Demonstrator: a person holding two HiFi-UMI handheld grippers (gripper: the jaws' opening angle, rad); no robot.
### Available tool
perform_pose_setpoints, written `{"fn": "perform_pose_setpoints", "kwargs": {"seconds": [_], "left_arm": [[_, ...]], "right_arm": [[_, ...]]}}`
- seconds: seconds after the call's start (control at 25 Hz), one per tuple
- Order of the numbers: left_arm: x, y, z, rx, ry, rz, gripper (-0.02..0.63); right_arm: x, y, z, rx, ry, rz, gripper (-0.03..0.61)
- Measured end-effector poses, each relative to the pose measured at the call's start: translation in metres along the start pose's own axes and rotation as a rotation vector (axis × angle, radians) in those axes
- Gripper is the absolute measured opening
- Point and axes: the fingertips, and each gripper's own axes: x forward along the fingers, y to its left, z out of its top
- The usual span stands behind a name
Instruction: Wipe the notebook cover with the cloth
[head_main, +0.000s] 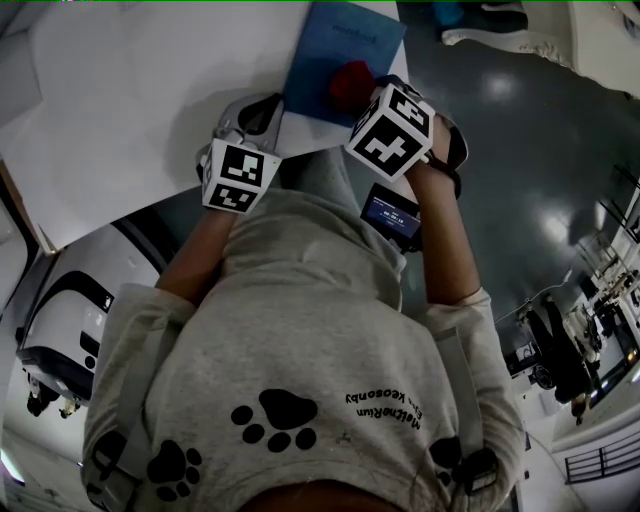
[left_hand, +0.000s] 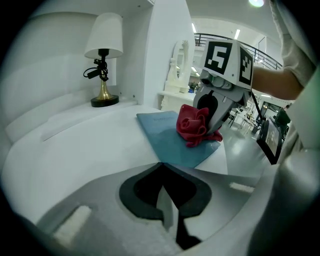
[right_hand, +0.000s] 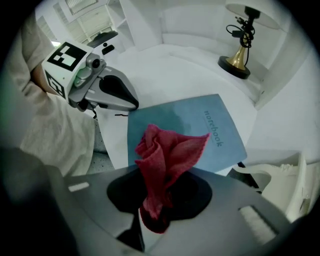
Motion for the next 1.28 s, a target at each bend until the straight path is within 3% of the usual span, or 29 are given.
{"fn": "perform_pose_setpoints", "kwargs": {"seconds": [0.56,0.92,1.28], "left_arm": [[-0.003,0.000,-0.004,0.003,-0.002,-0.013,-0.002],[-0.004,-0.004,-0.005,0.007,0.003,-0.024,0.000],[-0.007,-0.004,-0.012,-0.010,0.011,-0.018,0.000]], "right_arm": [[-0.008,-0.007,-0.075,0.151,0.107,-0.068,0.089],[-0.040,0.005,-0.018,0.067,-0.014,-0.102,0.089],[-0.029,0.028,0.047,-0.038,-0.098,-0.047,0.089]]}}
